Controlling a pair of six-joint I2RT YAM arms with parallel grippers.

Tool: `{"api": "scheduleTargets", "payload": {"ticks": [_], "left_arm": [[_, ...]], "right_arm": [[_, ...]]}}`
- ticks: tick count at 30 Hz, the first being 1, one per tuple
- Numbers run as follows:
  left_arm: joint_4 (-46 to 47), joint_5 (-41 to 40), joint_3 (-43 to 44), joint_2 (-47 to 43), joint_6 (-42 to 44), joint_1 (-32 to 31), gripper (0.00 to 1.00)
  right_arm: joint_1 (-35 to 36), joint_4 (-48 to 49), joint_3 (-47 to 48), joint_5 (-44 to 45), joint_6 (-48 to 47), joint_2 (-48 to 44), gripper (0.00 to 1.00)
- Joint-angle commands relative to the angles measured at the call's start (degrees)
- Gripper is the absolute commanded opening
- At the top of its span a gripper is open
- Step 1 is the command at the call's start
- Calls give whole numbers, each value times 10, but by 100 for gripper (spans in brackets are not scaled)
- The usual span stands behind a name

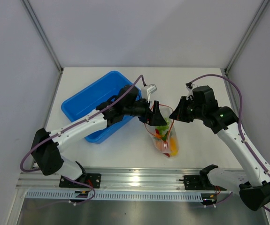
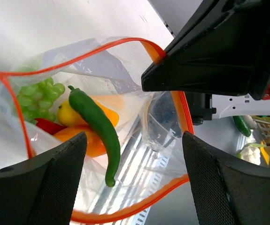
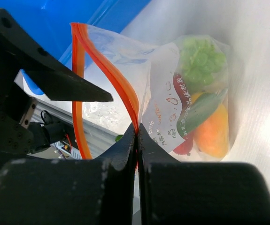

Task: Place the food in the zip-top bag and seal the zipper
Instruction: Place the fake vegetable in the zipper food storage bag, then zip the zipper food storage bag at the center of the board.

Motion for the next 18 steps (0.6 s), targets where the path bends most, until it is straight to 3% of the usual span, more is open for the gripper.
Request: {"api": "scheduleTargets", "payload": {"ticks": [1,12,18], "left_arm": [[-14,-31,11,-41,36,-4,83],[-217,-190,103,-48,79,-4,82],[-251,-220,74,-63,62,-4,81]], "right_arm": [[-2,17,0,-11,5,-12,0],[-3,4,4,-7,-7,-12,0],[-3,-4,4,-4,-16,-12,0]]}}
